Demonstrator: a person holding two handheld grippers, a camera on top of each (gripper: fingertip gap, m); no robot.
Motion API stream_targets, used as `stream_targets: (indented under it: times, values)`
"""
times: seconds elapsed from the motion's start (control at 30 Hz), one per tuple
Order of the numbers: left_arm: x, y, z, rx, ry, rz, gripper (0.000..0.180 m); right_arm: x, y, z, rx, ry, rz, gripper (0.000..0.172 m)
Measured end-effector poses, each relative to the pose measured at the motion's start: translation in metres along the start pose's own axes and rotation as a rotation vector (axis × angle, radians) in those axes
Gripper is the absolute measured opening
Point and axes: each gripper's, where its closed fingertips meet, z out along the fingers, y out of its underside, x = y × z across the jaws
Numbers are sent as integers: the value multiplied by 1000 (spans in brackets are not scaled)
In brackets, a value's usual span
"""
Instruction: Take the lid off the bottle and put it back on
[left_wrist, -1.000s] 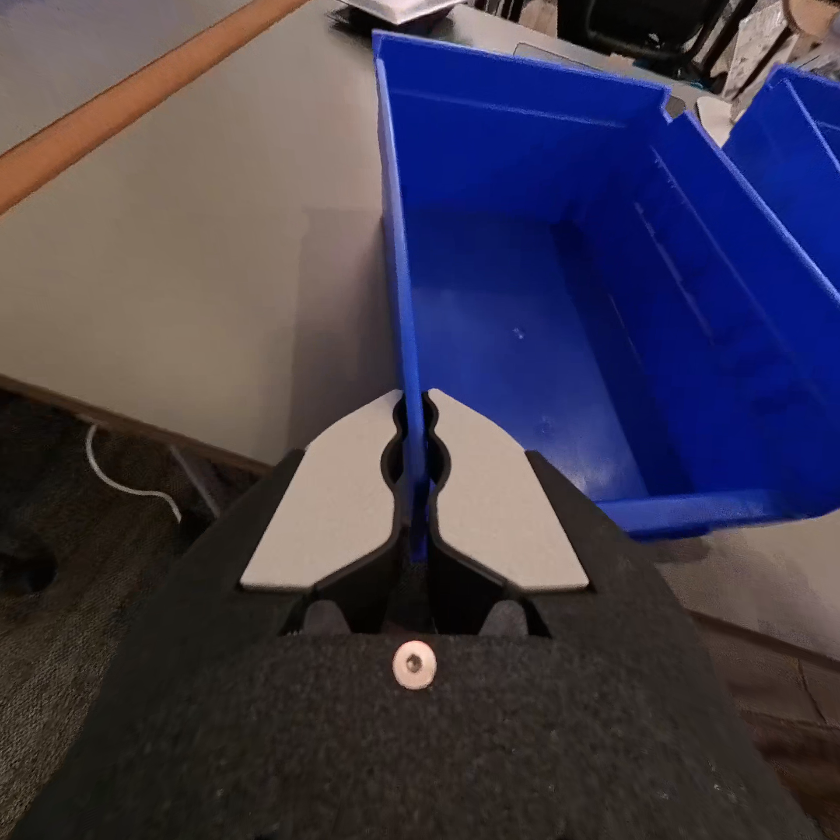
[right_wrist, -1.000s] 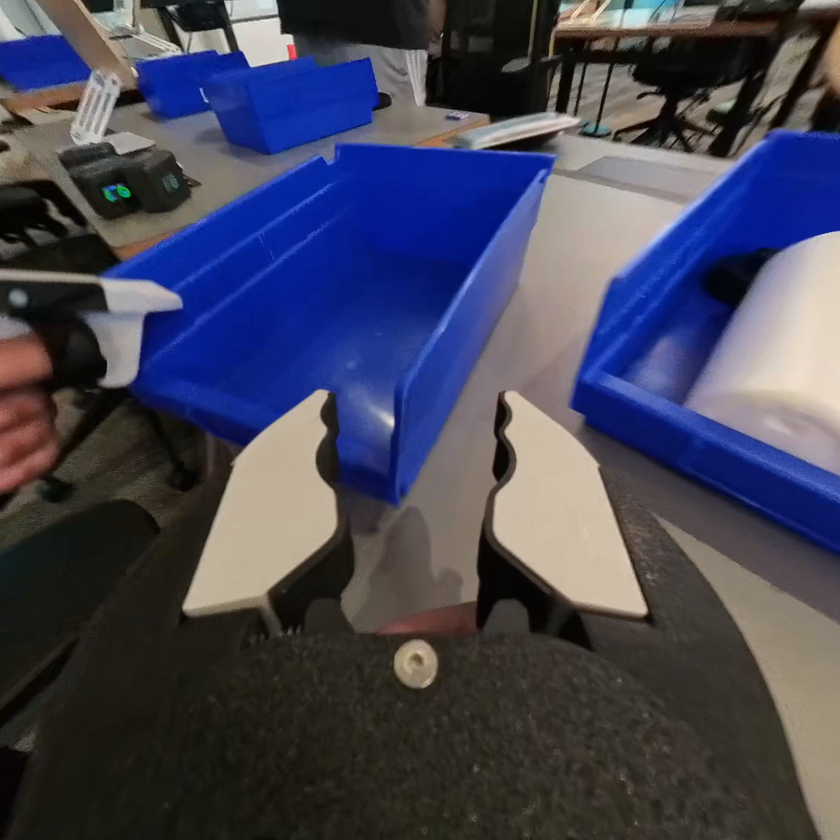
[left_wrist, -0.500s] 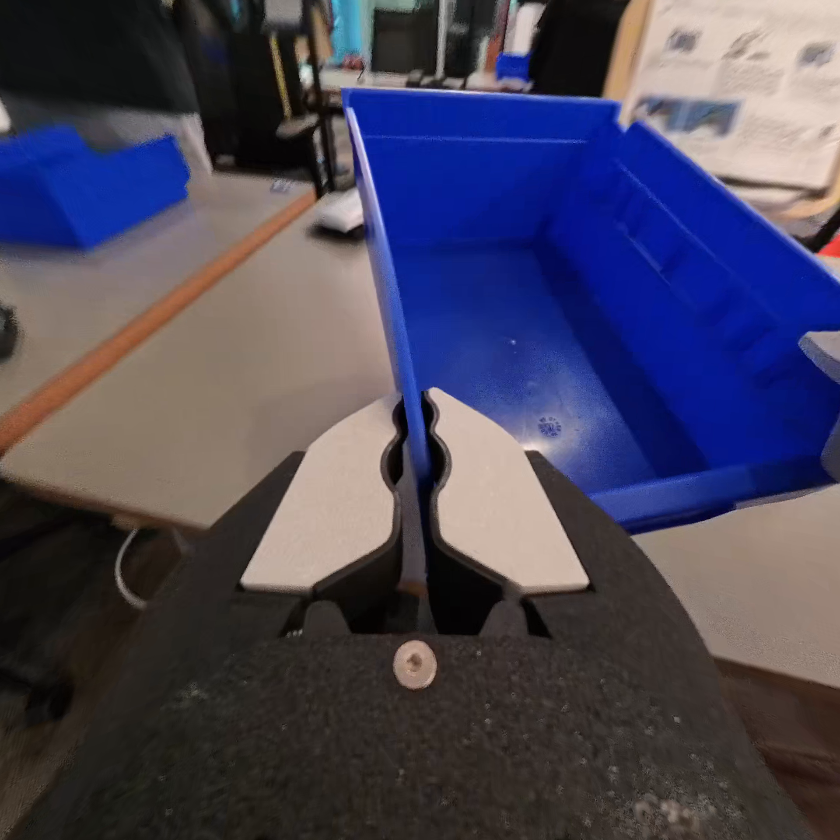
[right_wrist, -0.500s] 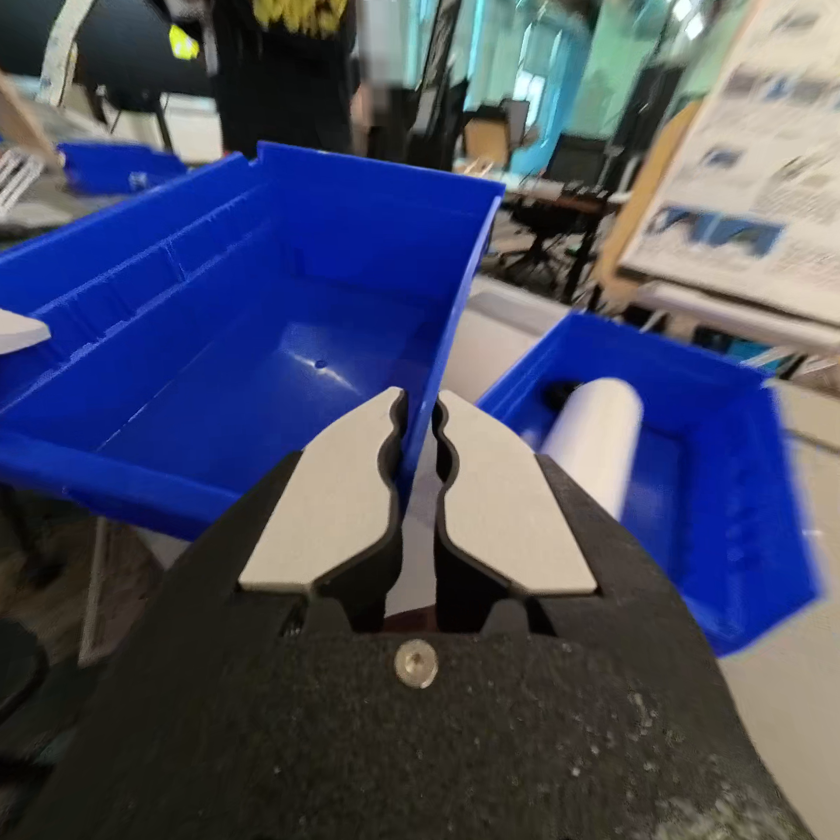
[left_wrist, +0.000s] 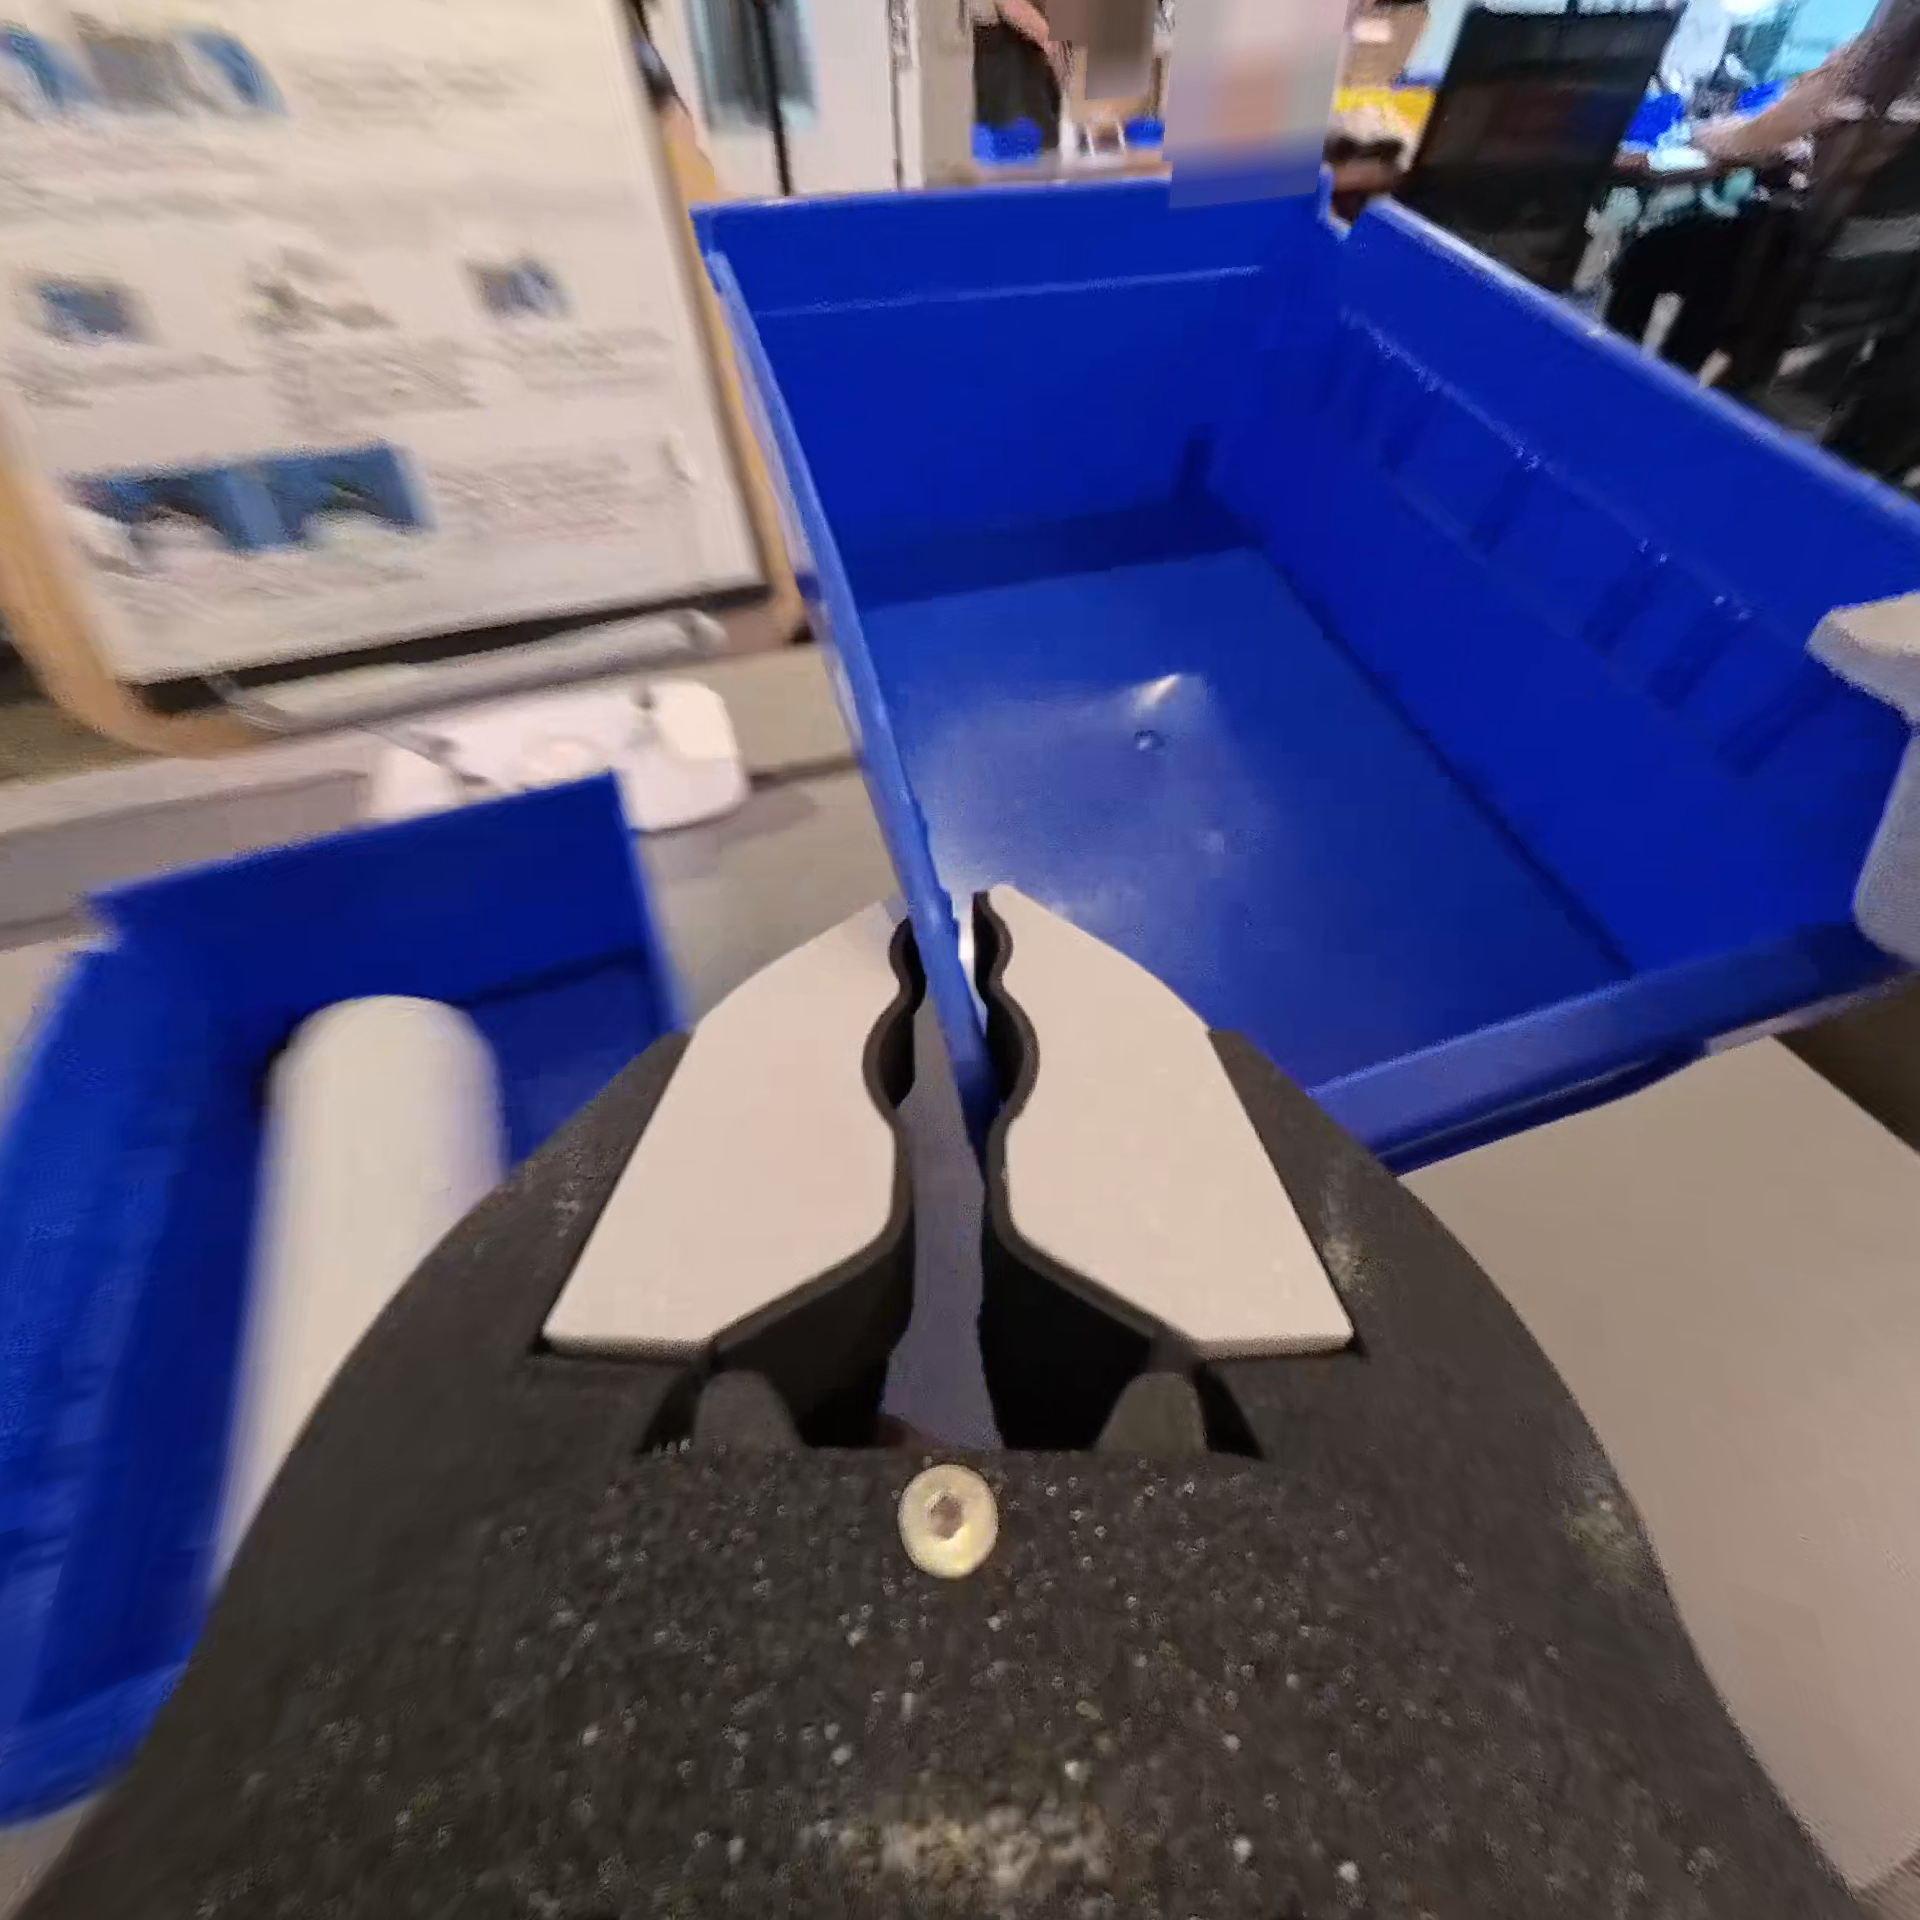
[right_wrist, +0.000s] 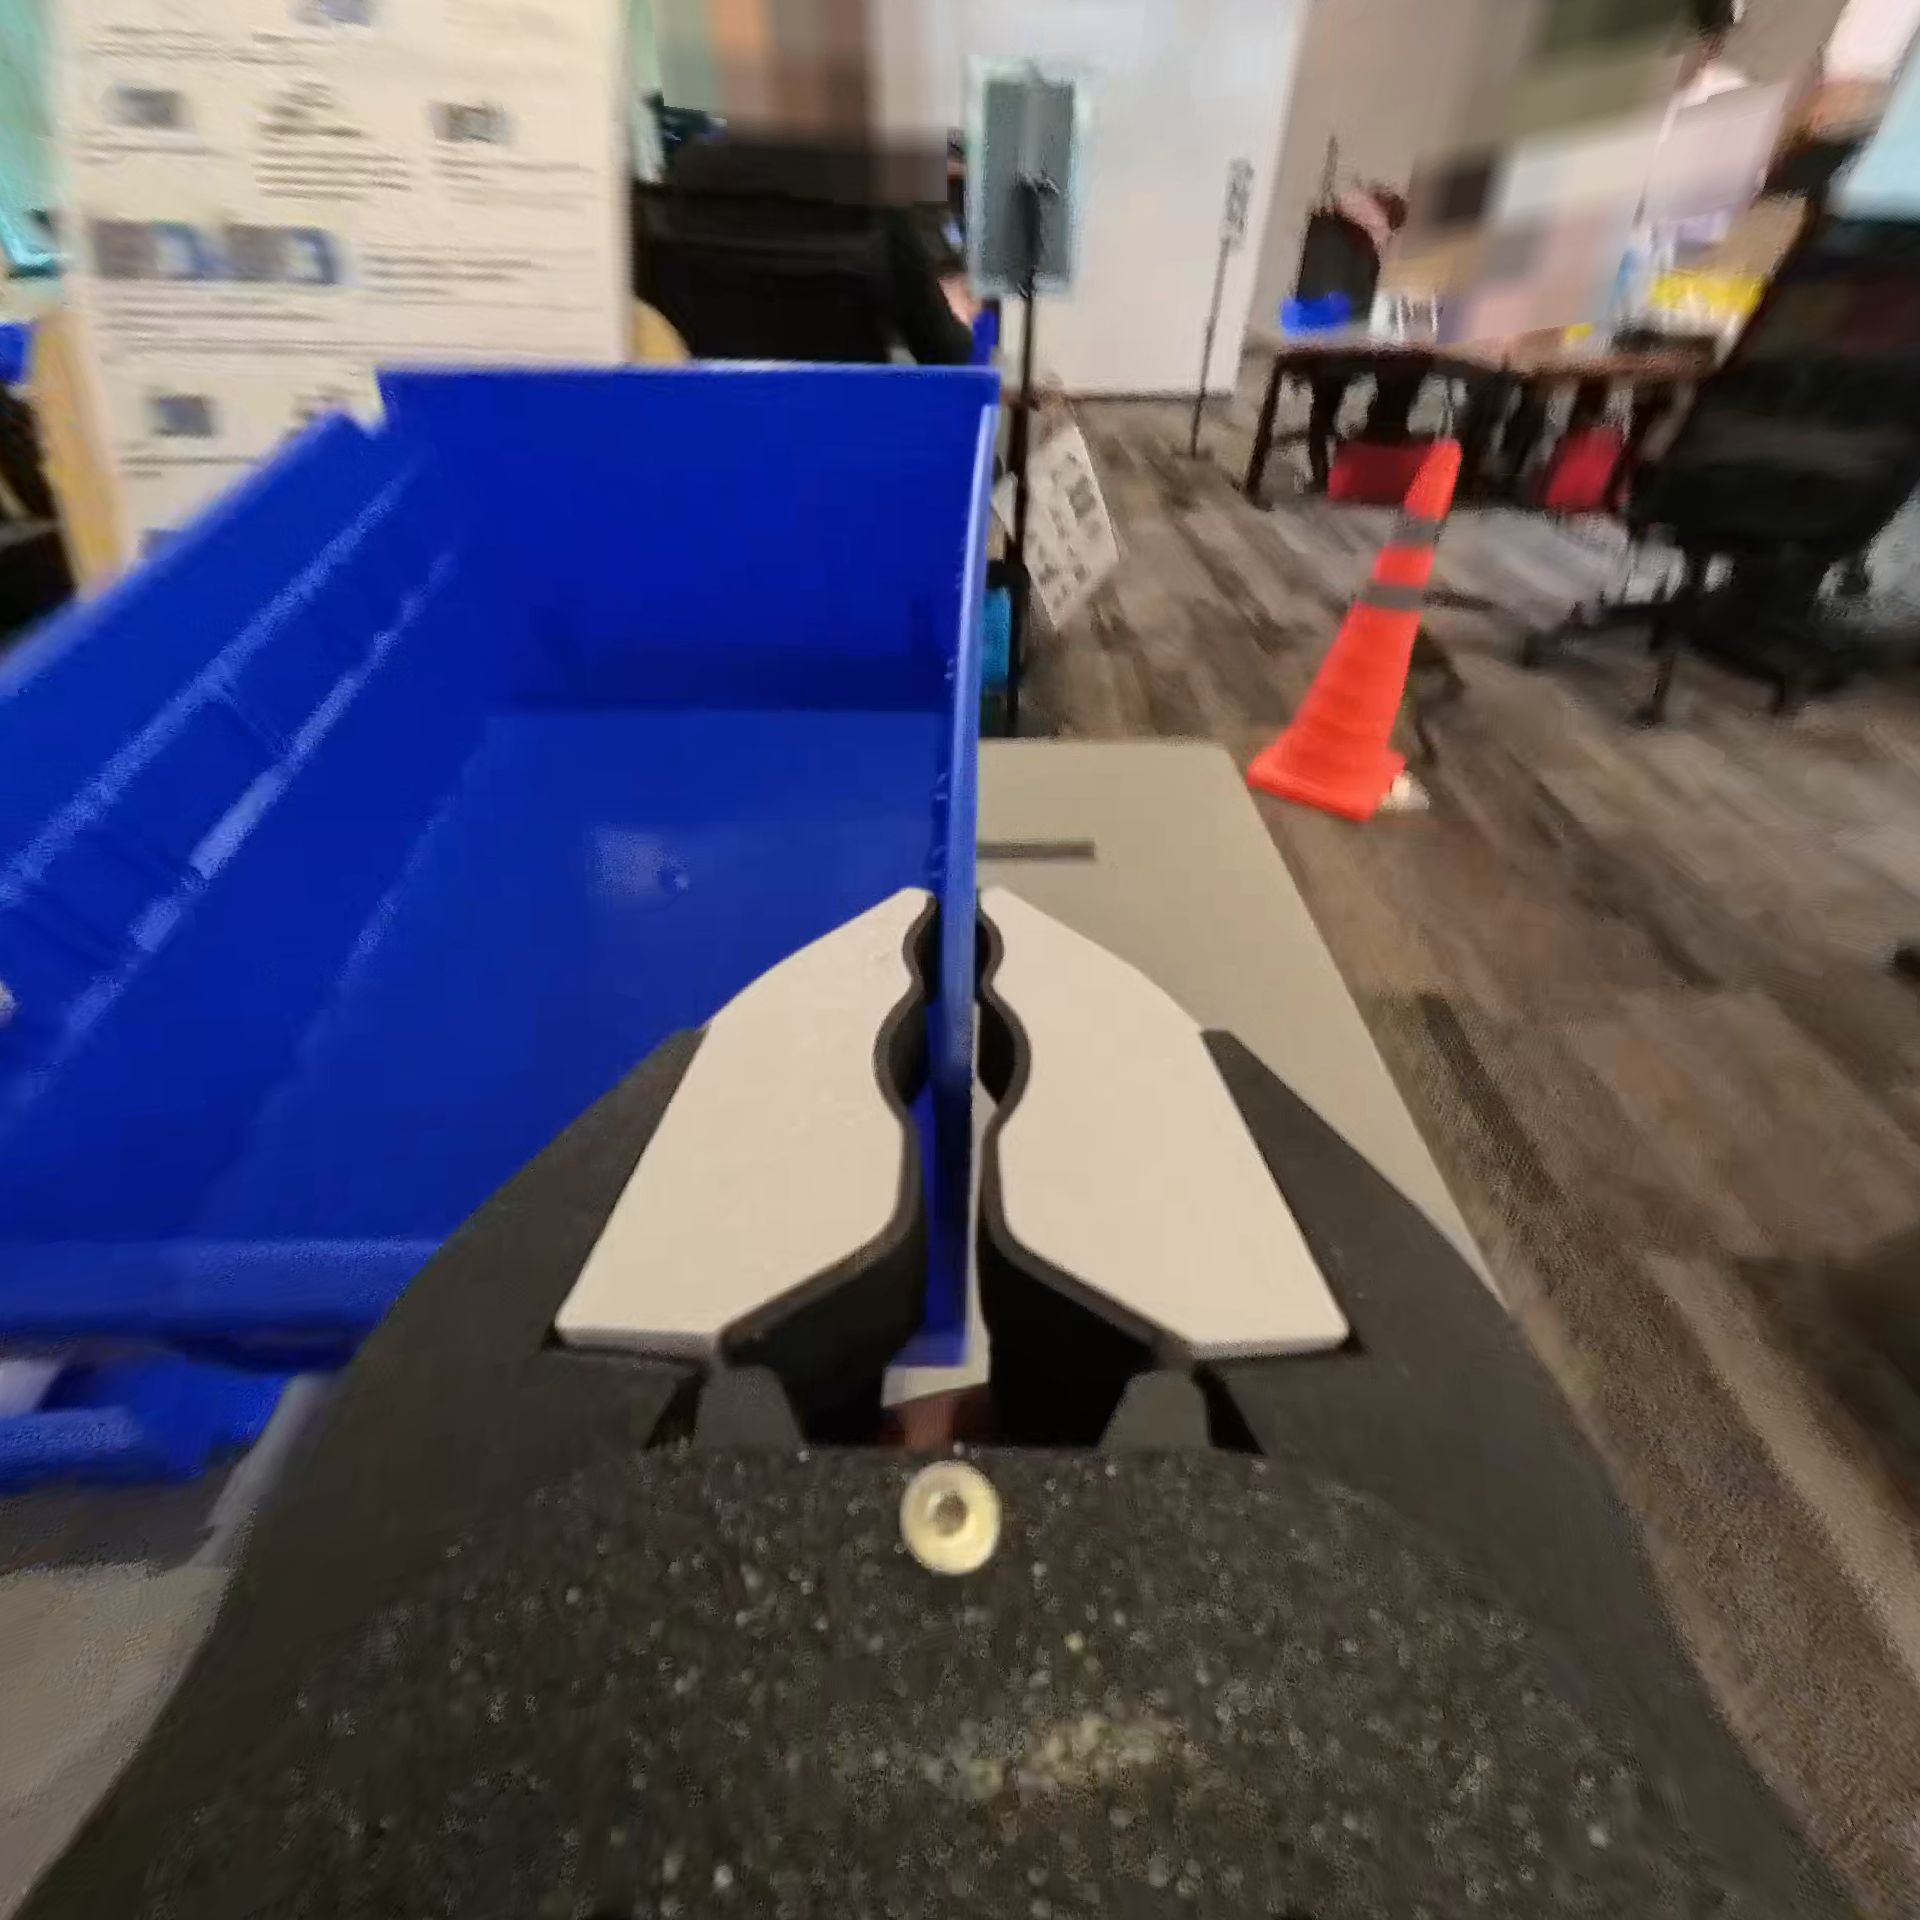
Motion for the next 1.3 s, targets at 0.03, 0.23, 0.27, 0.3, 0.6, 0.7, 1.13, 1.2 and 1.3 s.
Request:
stream_targets:
  times: [0.03,0.23,0.27,0.3,0.6,0.7,1.13,1.2,1.3]
  values:
    - [26,16,16,-30,26,-8,7,27,13,4,-24,14,76,3]
    - [104,95,82,-160,45,-41,6,128,114,28,-144,85,140,3]
    - [105,104,87,-172,36,-50,6,132,128,32,-158,78,145,3]
    - [104,110,91,-179,22,-58,6,133,142,37,-174,66,151,3]
    - [92,125,97,-261,142,-37,25,115,152,76,-90,-29,348,6]
    - [83,105,66,-276,259,-33,47,120,140,67,-93,4,357,11]
    - [-199,75,-67,-72,-90,43,51,-91,-4,11,226,-314,94,58]
    - [-239,97,-63,-73,-194,33,51,-168,28,21,111,-475,126,64]
    - [-271,132,-52,-120,-250,11,51,-244,101,37,-69,-478,37,69]
